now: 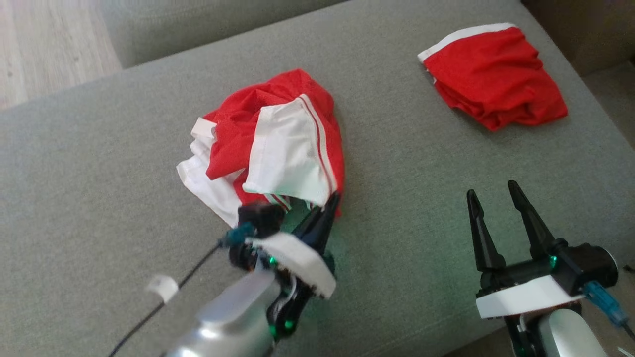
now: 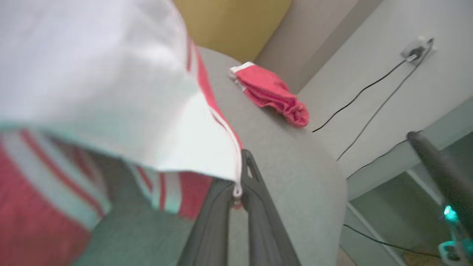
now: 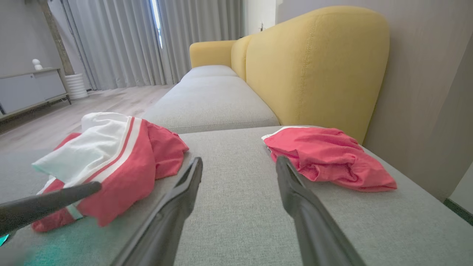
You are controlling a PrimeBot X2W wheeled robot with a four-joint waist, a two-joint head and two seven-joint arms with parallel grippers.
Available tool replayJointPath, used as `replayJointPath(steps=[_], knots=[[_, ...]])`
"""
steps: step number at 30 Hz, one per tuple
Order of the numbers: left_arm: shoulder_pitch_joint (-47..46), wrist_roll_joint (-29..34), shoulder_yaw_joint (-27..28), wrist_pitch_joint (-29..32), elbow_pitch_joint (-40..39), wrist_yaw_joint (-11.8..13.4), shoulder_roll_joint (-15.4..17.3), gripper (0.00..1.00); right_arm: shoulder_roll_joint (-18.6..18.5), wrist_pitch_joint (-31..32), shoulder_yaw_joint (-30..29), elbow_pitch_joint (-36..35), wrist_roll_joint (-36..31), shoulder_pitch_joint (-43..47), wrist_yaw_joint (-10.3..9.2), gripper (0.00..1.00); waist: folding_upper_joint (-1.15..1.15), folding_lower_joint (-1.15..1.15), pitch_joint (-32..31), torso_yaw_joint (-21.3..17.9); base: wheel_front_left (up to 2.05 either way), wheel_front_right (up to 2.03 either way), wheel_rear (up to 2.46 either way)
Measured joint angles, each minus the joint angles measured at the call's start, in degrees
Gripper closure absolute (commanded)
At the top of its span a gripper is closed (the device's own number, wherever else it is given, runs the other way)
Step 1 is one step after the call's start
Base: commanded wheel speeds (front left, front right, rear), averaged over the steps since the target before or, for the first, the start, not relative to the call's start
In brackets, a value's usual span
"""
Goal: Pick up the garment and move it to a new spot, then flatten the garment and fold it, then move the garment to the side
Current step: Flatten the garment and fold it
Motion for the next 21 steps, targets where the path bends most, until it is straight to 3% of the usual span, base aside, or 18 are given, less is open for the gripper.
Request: replayJointPath(steps=[6, 15, 18, 21], knots=[[-14.9, -4.6, 0.2, 2.9, -1.5, -1.4, -0.1, 1.00, 1.0, 0.0, 0.0, 0.0, 0.0, 0.2, 0.00, 0.00, 0.00, 0.00, -3.3, -0.6, 0.00, 0.00, 0.00], [-43.8, -6.2, 10.2, 0.5, 2.5, -1.5, 2.3, 1.00, 1.8, 0.0, 1.0, -0.1, 0.0, 2.9, 0.00, 0.00, 0.00, 0.00, -7.2, -2.4, 0.00, 0.00, 0.00], [-48.0, -7.3, 13.0, -0.3, 3.0, -1.5, 4.0, 1.00, 2.1, 0.0, -0.1, -0.5, 0.0, 3.3, -0.01, 0.00, 0.00, 0.00, -7.3, -1.6, 0.00, 0.00, 0.00], [-45.4, -8.3, 13.5, -0.8, 2.9, -1.5, 6.9, 1.00, 2.4, 0.0, -1.6, -1.3, -0.3, 3.5, -0.01, 0.00, 0.00, 0.00, -7.4, 0.0, 0.00, 0.00, 0.00]])
